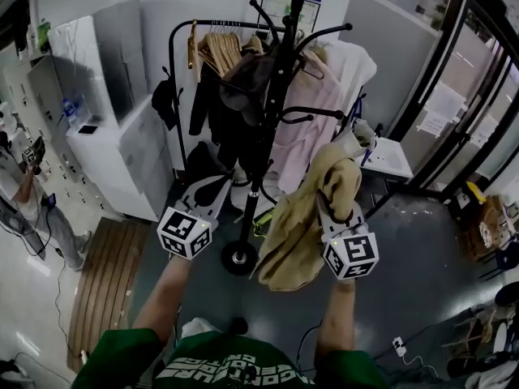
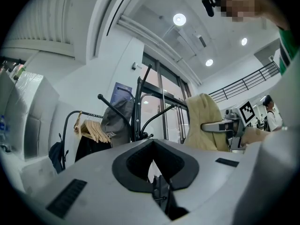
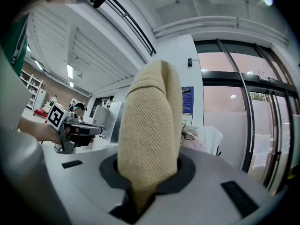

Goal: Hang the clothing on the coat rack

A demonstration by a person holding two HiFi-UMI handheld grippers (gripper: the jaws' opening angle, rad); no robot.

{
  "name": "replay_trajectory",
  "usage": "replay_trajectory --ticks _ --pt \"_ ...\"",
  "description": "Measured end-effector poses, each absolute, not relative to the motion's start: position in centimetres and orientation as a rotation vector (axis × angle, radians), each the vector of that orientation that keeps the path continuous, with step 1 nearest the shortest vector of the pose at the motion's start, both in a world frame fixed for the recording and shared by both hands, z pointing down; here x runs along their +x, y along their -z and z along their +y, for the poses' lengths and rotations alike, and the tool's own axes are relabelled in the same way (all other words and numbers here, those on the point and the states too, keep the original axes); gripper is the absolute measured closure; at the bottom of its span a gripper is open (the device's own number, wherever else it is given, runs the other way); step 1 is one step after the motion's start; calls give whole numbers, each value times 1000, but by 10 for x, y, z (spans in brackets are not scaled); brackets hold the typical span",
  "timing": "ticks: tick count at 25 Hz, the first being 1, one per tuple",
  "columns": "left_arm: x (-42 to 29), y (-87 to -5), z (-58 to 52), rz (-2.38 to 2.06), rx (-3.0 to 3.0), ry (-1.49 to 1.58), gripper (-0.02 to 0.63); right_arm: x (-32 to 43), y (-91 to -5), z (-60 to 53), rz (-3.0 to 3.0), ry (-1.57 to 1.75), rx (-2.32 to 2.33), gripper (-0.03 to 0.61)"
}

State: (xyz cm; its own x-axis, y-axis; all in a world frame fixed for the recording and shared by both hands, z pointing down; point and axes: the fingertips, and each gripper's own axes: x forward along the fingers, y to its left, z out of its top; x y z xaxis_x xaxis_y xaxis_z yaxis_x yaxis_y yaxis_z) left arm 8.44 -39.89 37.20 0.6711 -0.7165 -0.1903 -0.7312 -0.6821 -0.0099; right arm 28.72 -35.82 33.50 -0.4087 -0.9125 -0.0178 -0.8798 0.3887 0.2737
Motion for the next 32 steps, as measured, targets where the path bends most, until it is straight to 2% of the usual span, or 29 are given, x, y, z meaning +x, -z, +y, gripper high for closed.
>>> replay_trajectory --ticks 16,32 --pt "9 -389 -441 1183 -2822 -179 609 182 -390 -443 -2510 225 1550 508" --pt "-43 -399 -482 1162 -2855 -193 609 153 -442 -510 -2423 15 1651 508"
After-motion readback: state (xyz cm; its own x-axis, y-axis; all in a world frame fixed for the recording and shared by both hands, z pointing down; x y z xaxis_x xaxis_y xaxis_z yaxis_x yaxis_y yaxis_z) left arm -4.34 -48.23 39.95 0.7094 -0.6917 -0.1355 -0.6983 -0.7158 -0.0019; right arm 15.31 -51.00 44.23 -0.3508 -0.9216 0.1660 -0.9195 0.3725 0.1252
